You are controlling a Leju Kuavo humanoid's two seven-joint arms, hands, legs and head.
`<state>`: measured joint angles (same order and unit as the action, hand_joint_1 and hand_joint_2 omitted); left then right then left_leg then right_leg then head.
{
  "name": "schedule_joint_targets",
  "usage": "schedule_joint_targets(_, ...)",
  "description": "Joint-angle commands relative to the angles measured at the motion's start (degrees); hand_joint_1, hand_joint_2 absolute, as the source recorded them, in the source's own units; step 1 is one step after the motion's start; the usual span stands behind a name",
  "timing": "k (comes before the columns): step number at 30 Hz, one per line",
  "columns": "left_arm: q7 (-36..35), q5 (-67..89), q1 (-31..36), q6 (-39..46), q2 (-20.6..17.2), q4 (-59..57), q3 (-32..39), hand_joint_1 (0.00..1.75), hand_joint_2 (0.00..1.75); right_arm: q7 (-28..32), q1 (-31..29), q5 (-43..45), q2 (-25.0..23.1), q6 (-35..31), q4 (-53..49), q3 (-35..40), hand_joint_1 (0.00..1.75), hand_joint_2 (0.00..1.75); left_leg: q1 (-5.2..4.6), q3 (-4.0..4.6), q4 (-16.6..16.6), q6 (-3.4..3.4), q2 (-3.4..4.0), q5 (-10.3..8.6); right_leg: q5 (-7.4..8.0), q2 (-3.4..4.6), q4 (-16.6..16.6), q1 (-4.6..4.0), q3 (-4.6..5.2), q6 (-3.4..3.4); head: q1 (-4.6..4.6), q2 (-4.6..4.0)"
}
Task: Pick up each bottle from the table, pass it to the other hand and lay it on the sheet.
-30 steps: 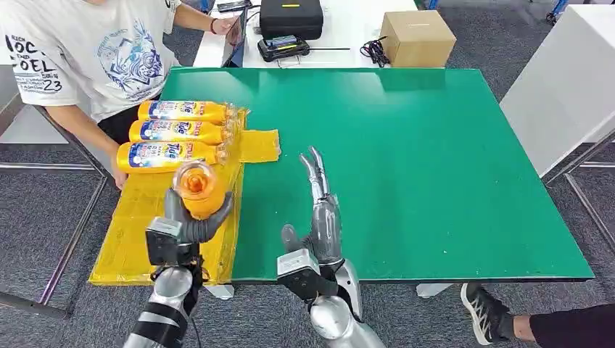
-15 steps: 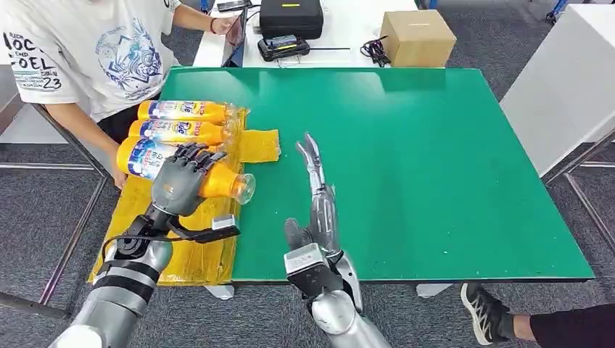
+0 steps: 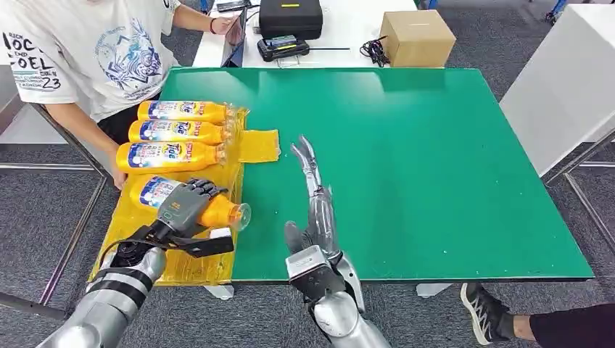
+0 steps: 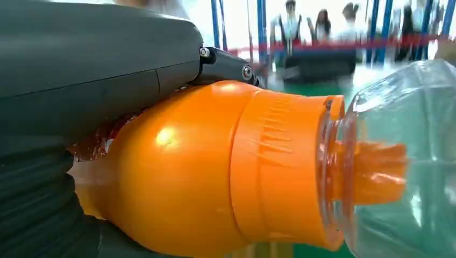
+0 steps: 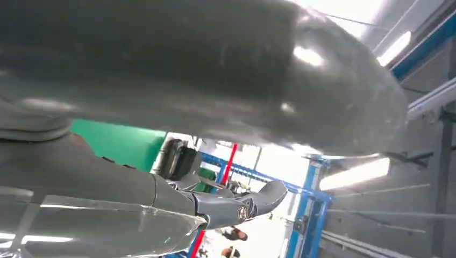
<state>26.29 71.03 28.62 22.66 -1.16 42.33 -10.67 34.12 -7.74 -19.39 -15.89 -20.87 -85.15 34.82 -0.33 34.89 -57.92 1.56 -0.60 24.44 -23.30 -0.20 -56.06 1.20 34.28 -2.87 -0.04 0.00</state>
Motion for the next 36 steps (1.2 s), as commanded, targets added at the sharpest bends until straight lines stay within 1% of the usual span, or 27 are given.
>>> schedule_joint_targets(1,0.2,-1.2,1.8,-1.9,-2.1,-6.8,-2.9,1.75,1.75,0.0,-0.3,0.2,1.4,0.5,1.2,0.1,0.00,0.00,0.11,-0.27,0.0,-0.11,0.10,0.11,-0.07,0.06,0.1,-0.13,-0.27,0.15,0.00,0.00)
schedule_joint_targets(3,0.2,-1.2,1.9,-2.0,-2.0,-6.8,-2.9,1.75,1.75,0.0,-0.3,0.2,1.4,0.5,1.2,0.1,0.00,0.00,0.08,-0.17,0.0,-0.08,0.01,0.05,-0.04,-0.01,0.1,-0.08,-0.18,0.10,0.00,0.00)
schedule_joint_targets(4,0.2,-1.2,1.9,-2.0,-2.0,-6.8,-2.9,1.75,1.75,0.0,-0.3,0.2,1.4,0.5,1.2,0.1,0.00,0.00,0.14,-0.30,0.0,-0.13,0.04,0.10,-0.06,0.02,0.1,-0.15,-0.32,0.16,-0.02,0.00)
schedule_joint_targets(5,0.2,-1.2,1.9,-2.0,-2.0,-6.8,-2.9,1.75,1.75,0.0,-0.3,0.2,1.4,0.5,1.2,0.1,0.00,0.00,0.08,-0.15,0.0,-0.08,0.06,0.05,-0.01,0.05,0.1,-0.09,-0.16,0.10,0.00,0.00)
schedule_joint_targets(8,-0.1,-2.2,2.1,-4.8,-2.4,-8.0,-3.1,1.75,1.75,-0.1,-0.3,0.1,1.3,1.0,1.4,0.1,0.00,0.00,0.29,-0.55,-0.1,-0.24,0.17,0.26,-0.16,0.10,0.1,-0.32,-0.60,0.31,0.00,0.00)
schedule_joint_targets(9,0.0,-2.8,2.0,-5.1,-2.6,-8.2,-2.9,1.75,1.75,-0.1,-0.3,0.1,1.3,1.1,1.6,0.1,0.00,0.00,0.29,-0.56,0.0,-0.24,0.15,0.24,-0.15,0.08,0.1,-0.31,-0.60,0.31,-0.02,0.00)
schedule_joint_targets(10,-0.4,-2.6,2.0,-5.1,-2.8,-8.6,-3.1,1.75,1.75,-0.1,-0.4,0.0,1.2,1.2,1.8,0.1,0.00,0.00,0.07,-0.20,0.0,-0.08,0.07,0.06,-0.03,0.05,0.1,-0.08,-0.19,0.11,-0.02,0.00)
schedule_joint_targets(12,-2.5,-0.6,2.2,-3.4,-3.4,-9.9,-4.8,1.75,1.75,-0.3,-0.3,0.2,1.1,1.8,2.0,0.1,0.00,0.00,0.17,-0.38,0.0,-0.15,0.17,0.15,-0.08,0.13,0.1,-0.19,-0.37,0.20,-0.02,0.00)
schedule_joint_targets(14,-5.4,2.5,2.6,-1.5,-3.6,-11.3,-6.4,1.75,1.75,-0.5,-0.3,0.1,1.1,2.3,2.4,0.1,0.00,0.00,0.07,-0.25,0.1,-0.08,0.11,0.06,-0.02,0.08,0.1,-0.08,-0.24,0.11,0.00,0.00)
schedule_joint_targets(15,-6.1,3.0,2.8,-1.7,-3.4,-12.0,-6.6,1.75,1.75,-0.5,-0.2,0.1,1.0,2.4,2.6,0.1,0.00,0.00,0.14,-0.40,0.1,-0.14,0.15,0.13,-0.06,0.11,0.1,-0.15,-0.39,0.18,-0.02,0.00)
schedule_joint_targets(16,-6.4,2.8,2.9,-2.2,-3.2,-12.7,-6.3,1.75,1.75,-0.5,-0.2,0.1,1.0,2.4,2.8,0.1,0.00,0.00,0.08,-0.32,0.1,-0.10,0.11,0.06,-0.03,0.07,0.1,-0.10,-0.29,0.13,-0.02,0.00)
schedule_joint_targets(18,-6.1,1.9,3.0,-3.4,-2.8,-13.9,-5.7,1.75,1.75,-0.6,-0.1,0.1,1.0,2.6,3.1,0.2,0.00,0.00,0.16,-0.43,0.1,-0.15,0.15,0.12,-0.05,0.11,0.1,-0.17,-0.41,0.19,-0.02,0.00)
schedule_joint_targets(19,-5.0,1.1,3.0,-4.3,-2.5,-14.2,-5.4,0.68,1.75,-0.6,-0.1,0.0,0.9,2.6,3.2,0.2,0.00,0.00,0.15,-0.39,0.0,-0.14,0.13,0.11,-0.05,0.09,0.1,-0.16,-0.38,0.17,-0.02,0.00)
schedule_joint_targets(20,-4.1,-0.1,2.9,-5.9,-2.3,-14.4,-4.8,0.14,1.75,-0.7,-0.1,0.0,0.9,2.7,3.5,0.2,0.00,0.00,0.09,-0.35,0.1,-0.10,0.07,0.07,-0.03,0.05,0.1,-0.10,-0.34,0.13,0.00,0.00)
schedule_joint_targets(21,-3.0,-1.6,2.6,-8.0,-2.1,-14.1,-4.4,0.00,1.75,-0.7,0.0,-0.1,0.9,2.8,3.6,0.3,0.00,0.00,0.07,-0.34,0.1,-0.08,0.09,0.05,-0.01,0.08,0.1,-0.08,-0.33,0.10,0.00,0.00)
schedule_joint_targets(24,-0.2,-6.3,1.6,-14.3,-2.4,-12.8,-4.6,0.00,1.75,-0.7,-0.4,-0.1,1.0,3.2,4.6,0.4,0.00,0.00,0.13,-0.57,0.1,-0.13,0.19,0.09,0.00,0.16,0.2,-0.14,-0.56,0.16,0.00,0.00)
schedule_joint_targets(27,0.3,-7.0,1.3,-15.0,-2.6,-12.8,-4.4,0.00,1.75,-0.7,-0.5,-0.1,0.9,3.2,4.8,0.4,0.00,0.00,0.02,-0.60,0.1,-0.08,0.16,0.06,0.00,0.13,0.1,-0.02,-0.56,0.10,-0.02,0.00)
schedule_joint_targets(28,0.7,-8.3,1.2,-16.6,-2.7,-12.7,-4.7,0.00,0.00,-0.7,-0.6,-0.1,0.9,3.3,4.9,0.3,0.00,0.00,0.11,-0.73,0.2,-0.15,0.28,0.10,0.01,0.24,0.2,-0.12,-0.68,0.18,0.00,0.00)
schedule_joint_targets(31,1.8,-11.4,0.7,-21.3,-3.9,-12.8,-5.4,0.00,0.00,-0.8,-1.0,0.7,0.7,4.0,6.0,0.2,0.00,0.00,0.04,-0.80,0.2,-0.10,0.23,0.08,0.01,0.22,0.1,-0.05,-0.76,0.12,-0.02,0.00)
schedule_joint_targets(32,2.4,-13.1,0.4,-22.8,-4.1,-12.8,-4.9,0.00,0.00,-0.7,-1.2,0.8,0.7,4.2,6.4,0.2,0.00,0.00,0.09,-0.90,0.2,-0.14,0.35,0.10,0.03,0.32,0.2,-0.10,-0.83,0.18,-0.02,0.00)
schedule_joint_targets(36,4.5,-18.0,-1.3,-27.6,-5.8,-11.0,-6.0,0.00,0.00,-0.4,-1.9,1.5,0.5,4.8,7.7,0.5,0.00,0.00,0.03,-0.81,0.1,-0.09,0.26,0.08,0.01,0.27,0.1,-0.03,-0.76,0.12,-0.04,0.00)
